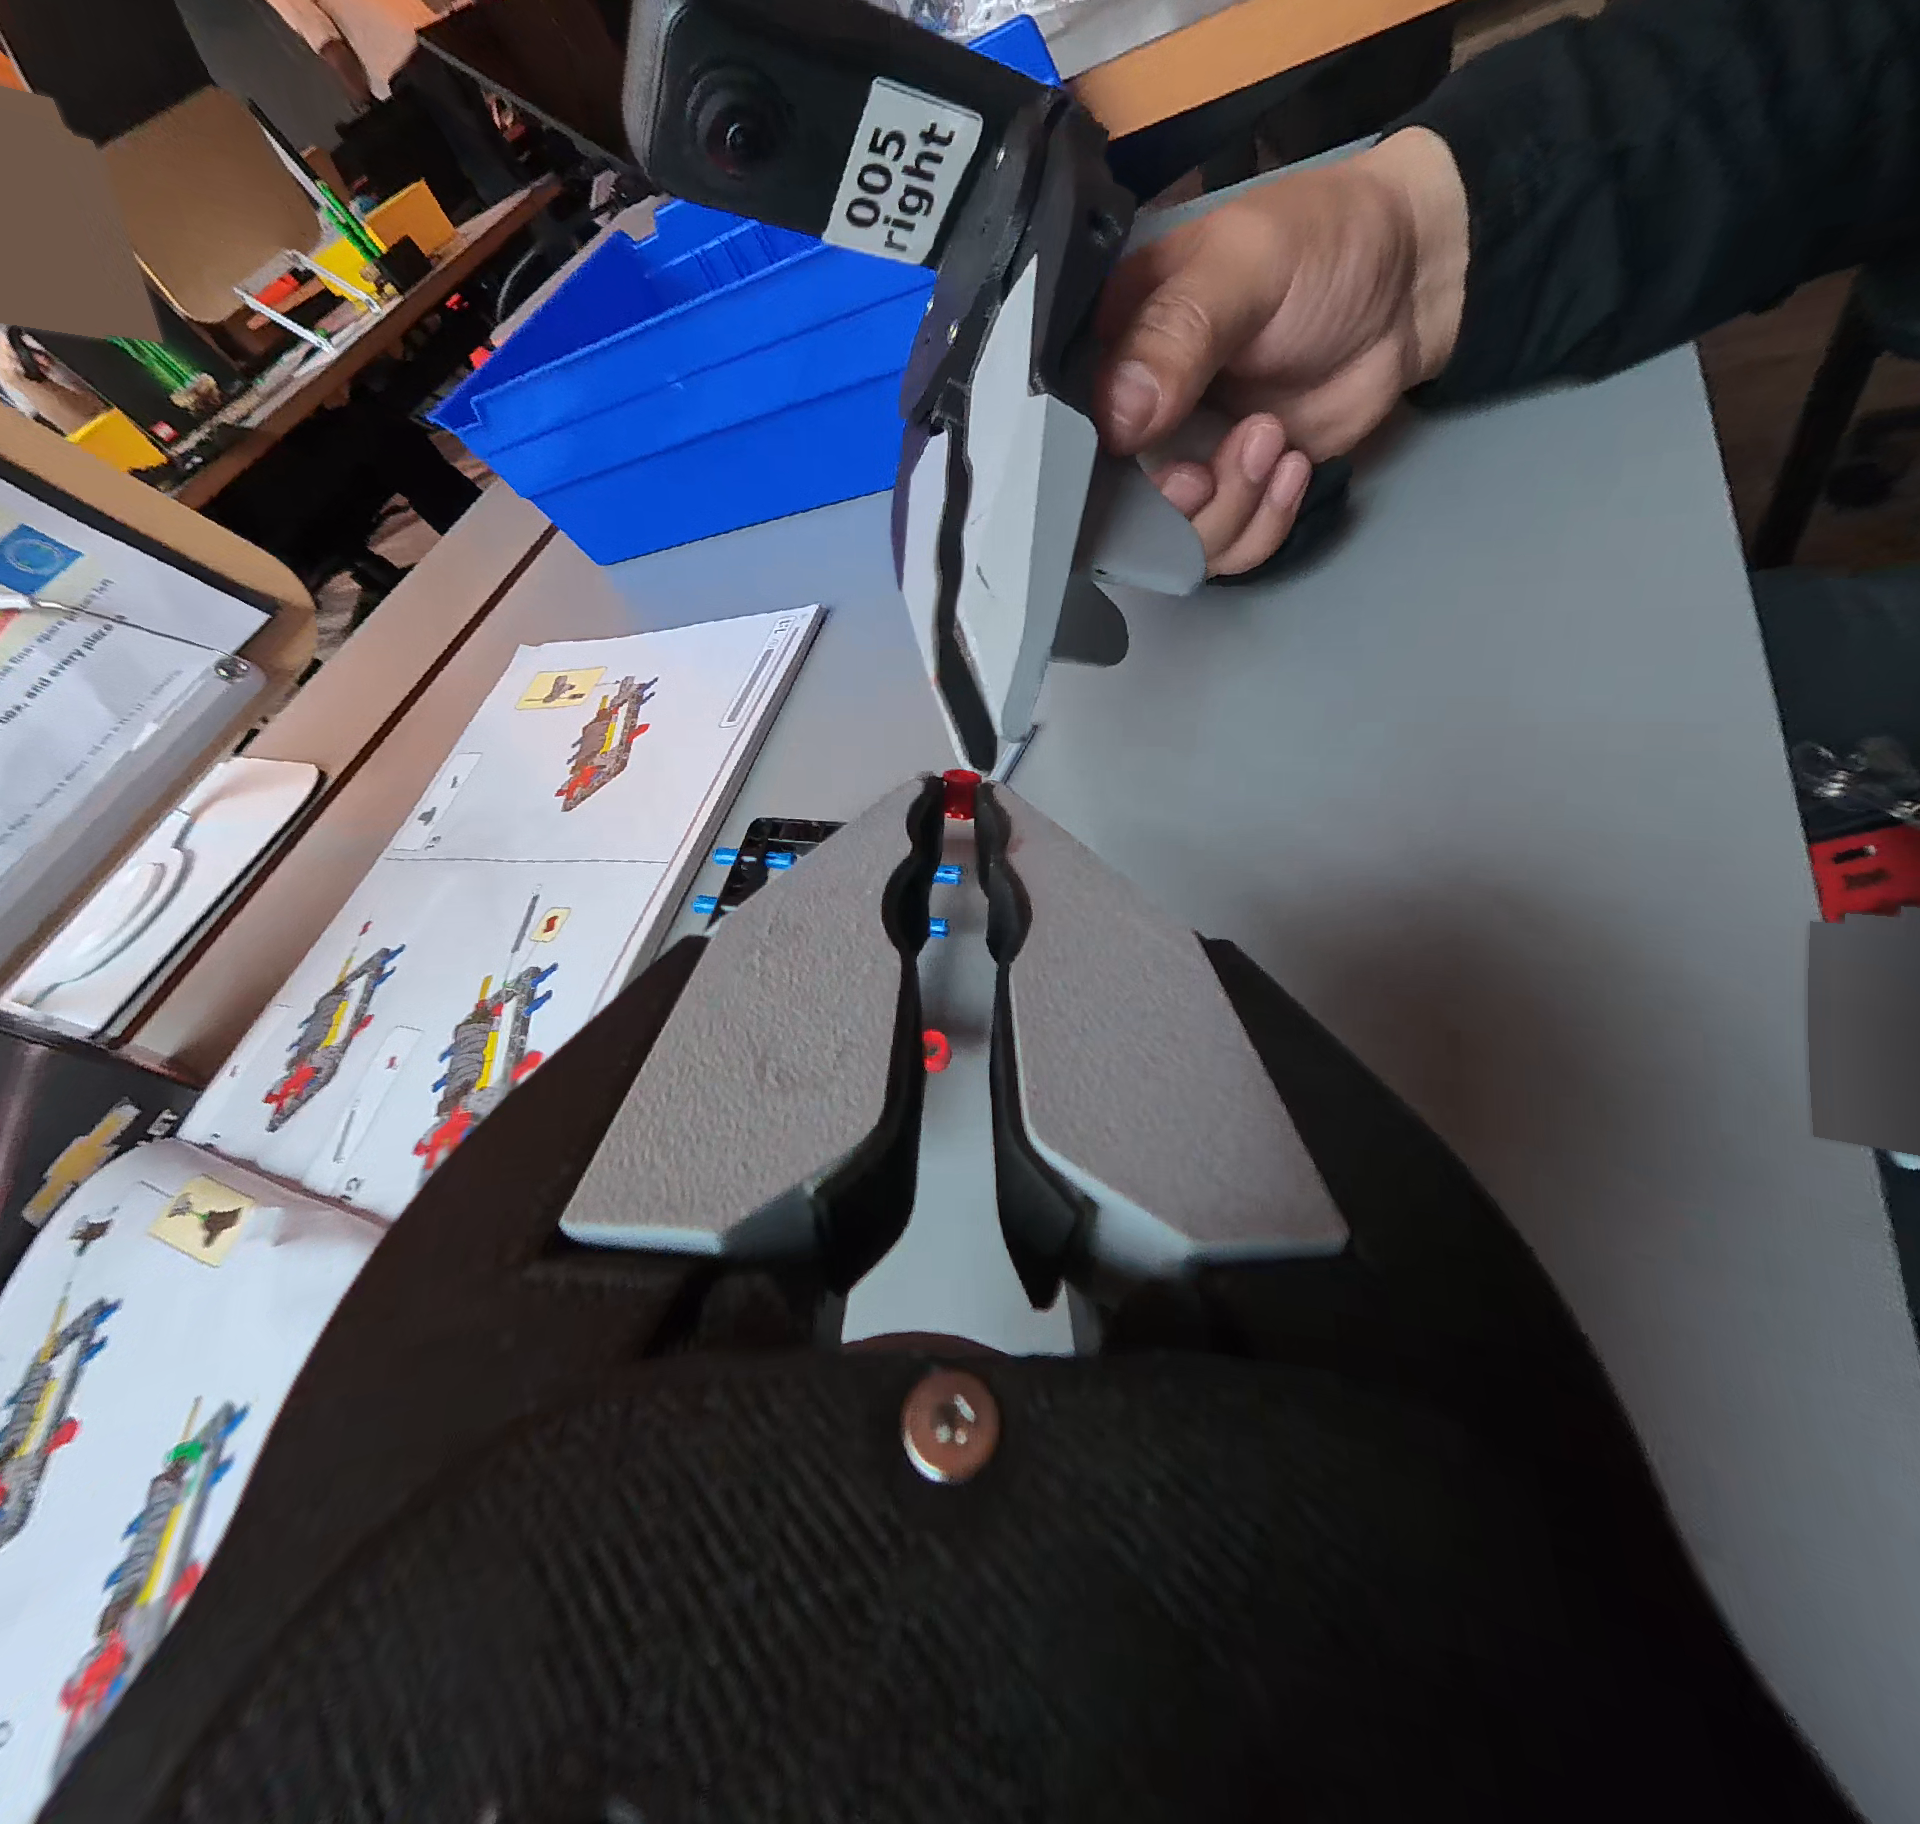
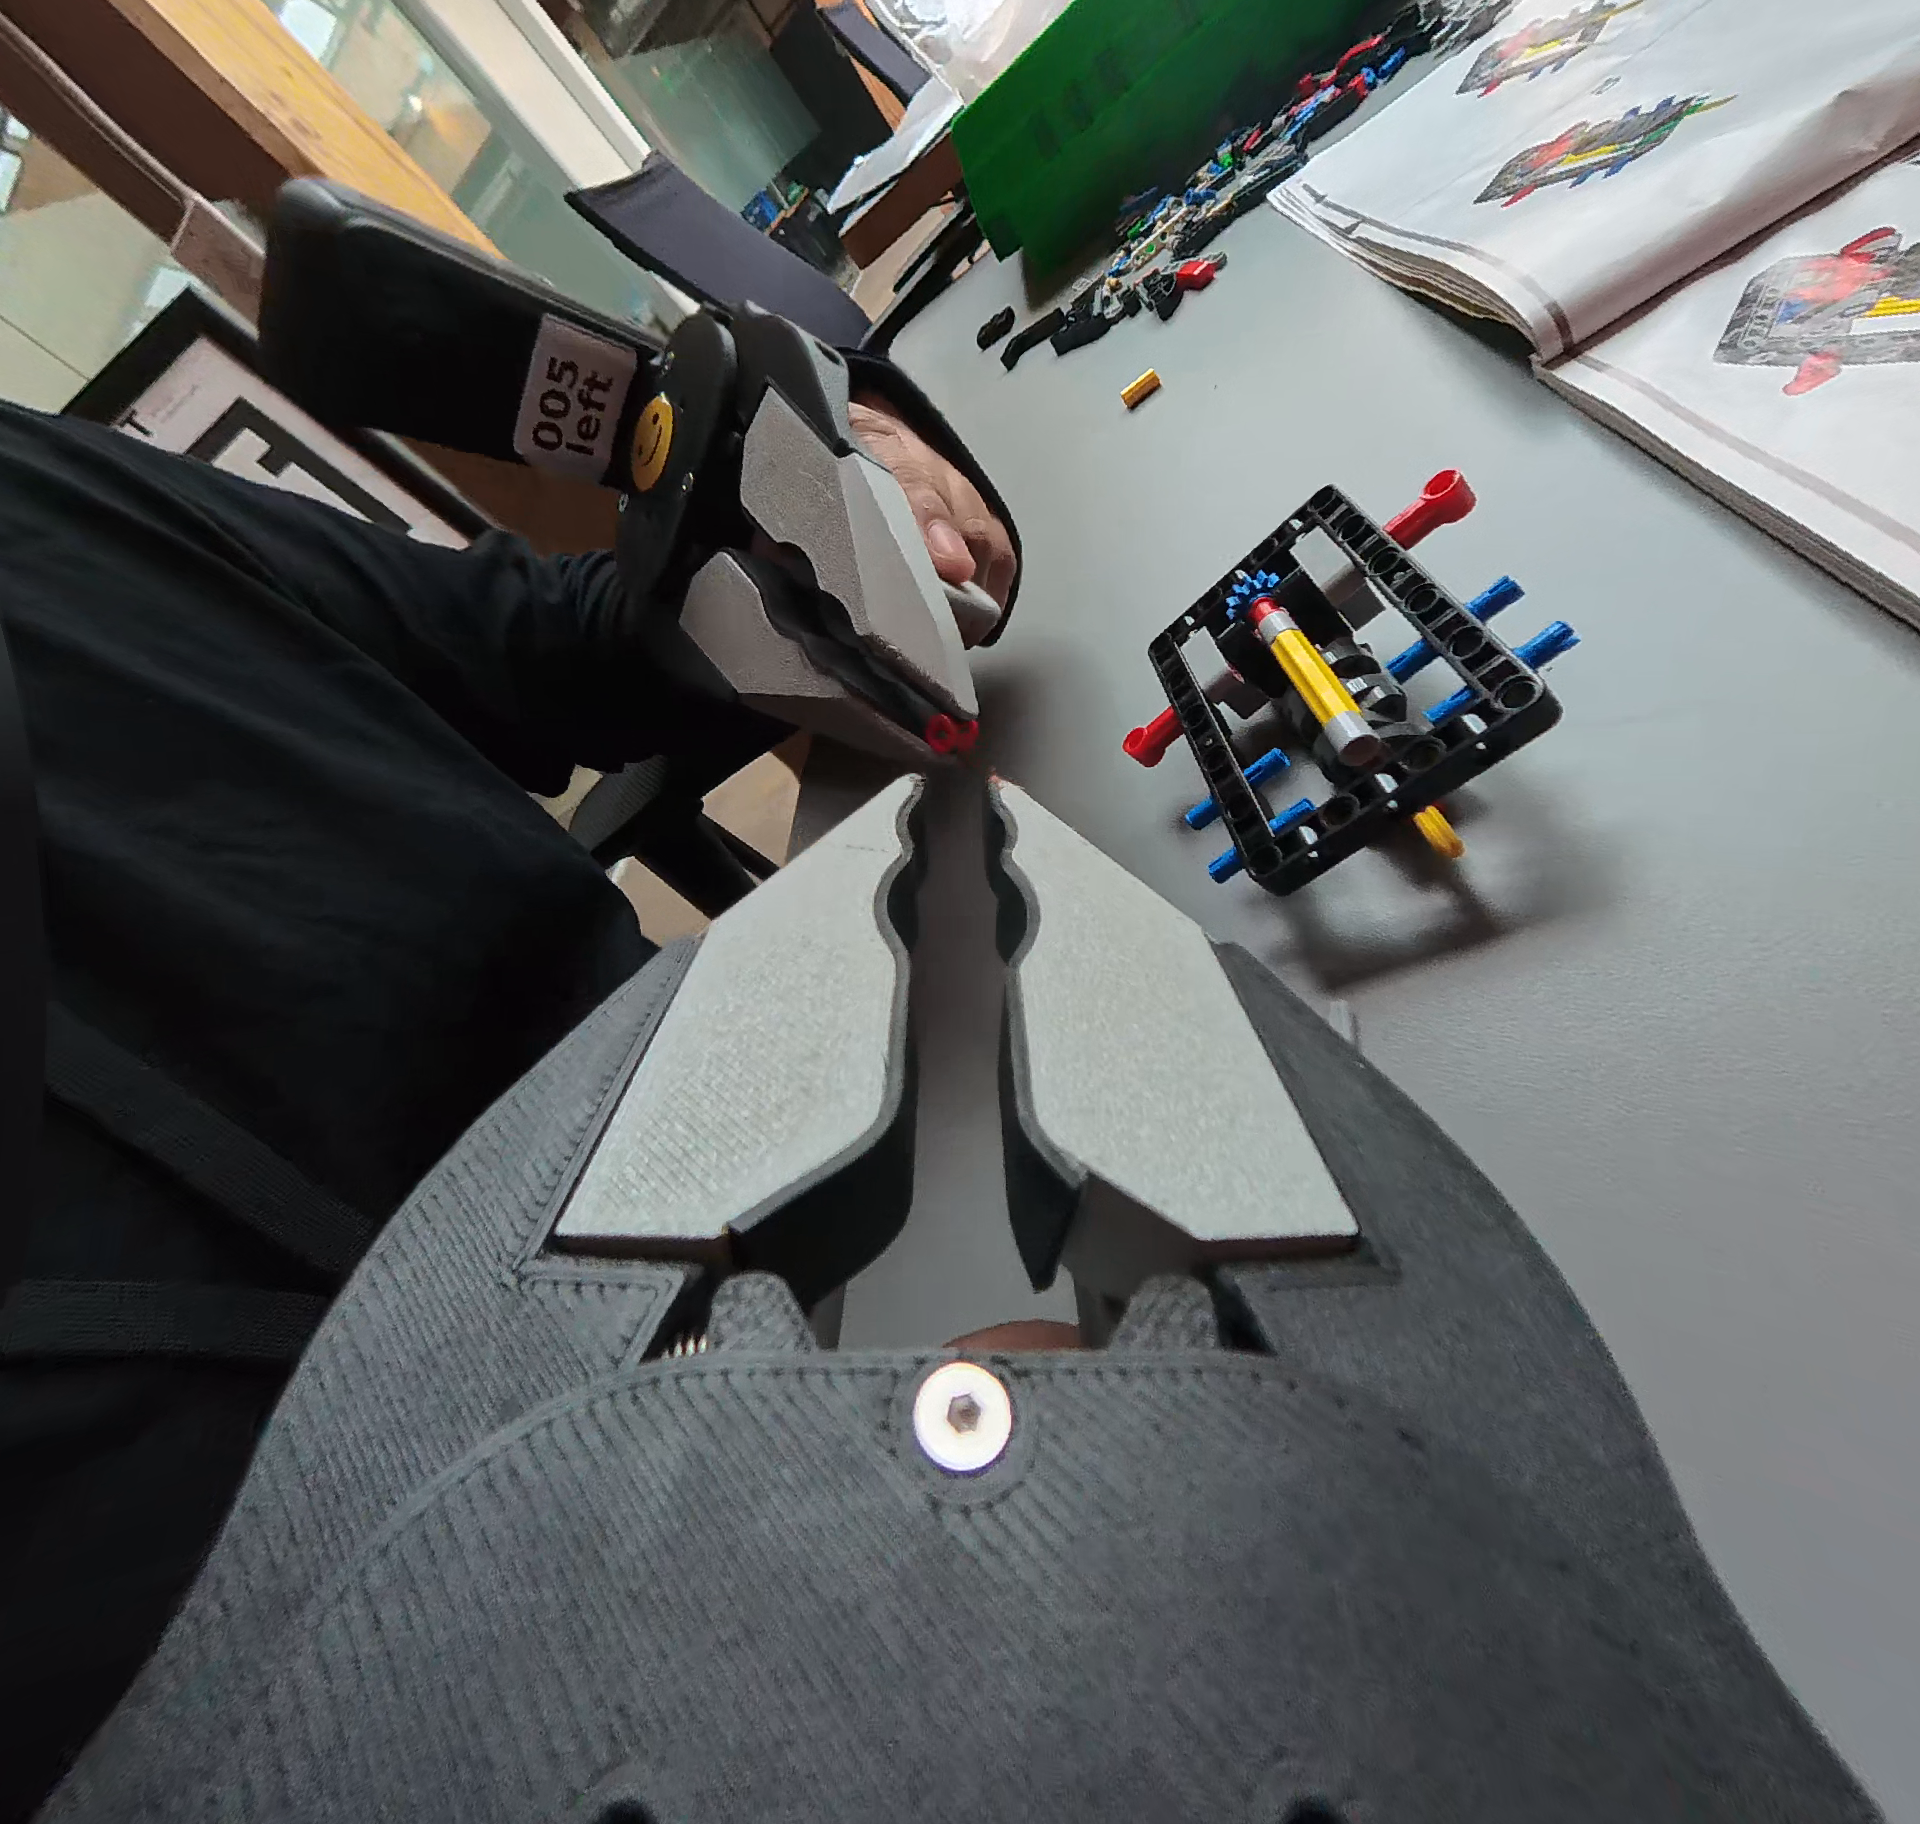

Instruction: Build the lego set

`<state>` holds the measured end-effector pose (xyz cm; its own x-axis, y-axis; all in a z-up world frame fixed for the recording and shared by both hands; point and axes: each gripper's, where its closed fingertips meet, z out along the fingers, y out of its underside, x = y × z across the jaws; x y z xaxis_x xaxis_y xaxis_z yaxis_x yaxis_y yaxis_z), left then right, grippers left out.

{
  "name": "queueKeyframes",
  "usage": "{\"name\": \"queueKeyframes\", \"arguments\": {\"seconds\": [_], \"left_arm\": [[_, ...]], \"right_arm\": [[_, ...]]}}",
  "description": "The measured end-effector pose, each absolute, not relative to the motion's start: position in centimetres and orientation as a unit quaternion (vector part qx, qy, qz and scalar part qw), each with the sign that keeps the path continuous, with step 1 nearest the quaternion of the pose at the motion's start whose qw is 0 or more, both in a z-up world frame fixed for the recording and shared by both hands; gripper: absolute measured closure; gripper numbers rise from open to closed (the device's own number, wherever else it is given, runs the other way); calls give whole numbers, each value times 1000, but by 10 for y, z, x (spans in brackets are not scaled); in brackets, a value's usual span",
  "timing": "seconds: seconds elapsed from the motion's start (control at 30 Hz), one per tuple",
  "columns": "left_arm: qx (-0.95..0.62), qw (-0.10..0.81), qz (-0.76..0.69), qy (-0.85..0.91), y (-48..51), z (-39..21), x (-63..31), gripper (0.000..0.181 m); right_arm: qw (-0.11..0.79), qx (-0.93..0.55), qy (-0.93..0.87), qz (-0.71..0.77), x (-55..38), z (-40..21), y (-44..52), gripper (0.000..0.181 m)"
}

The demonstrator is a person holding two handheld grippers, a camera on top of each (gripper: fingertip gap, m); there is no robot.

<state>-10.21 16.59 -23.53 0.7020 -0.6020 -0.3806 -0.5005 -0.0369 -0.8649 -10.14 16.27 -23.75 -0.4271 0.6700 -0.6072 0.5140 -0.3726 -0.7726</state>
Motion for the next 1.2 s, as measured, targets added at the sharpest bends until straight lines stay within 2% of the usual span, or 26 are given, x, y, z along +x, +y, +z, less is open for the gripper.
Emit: {"name": "queueKeyframes", "arguments": {"seconds": [0.3,0.5,0.67,0.77,0.97,1.2], "left_arm": [[-744,562,-162,323,165,-234,-103,178],[-748,548,-195,320,163,-236,-100,178],[-732,556,-196,342,159,-232,-93,178],[-684,594,-197,375,149,-218,-84,178],[-659,633,-151,378,149,-206,-88,178],[-656,636,-129,386,150,-204,-82,178]], "right_arm": [[155,-543,-610,556,-95,-247,190,173],[169,-526,-633,543,-94,-247,185,171],[89,-495,-600,622,-93,-231,158,173],[42,-478,-575,663,-91,-220,147,174],[-2,-468,-536,703,-89,-208,145,176],[-30,-466,-512,721,-90,-204,141,174]]}}
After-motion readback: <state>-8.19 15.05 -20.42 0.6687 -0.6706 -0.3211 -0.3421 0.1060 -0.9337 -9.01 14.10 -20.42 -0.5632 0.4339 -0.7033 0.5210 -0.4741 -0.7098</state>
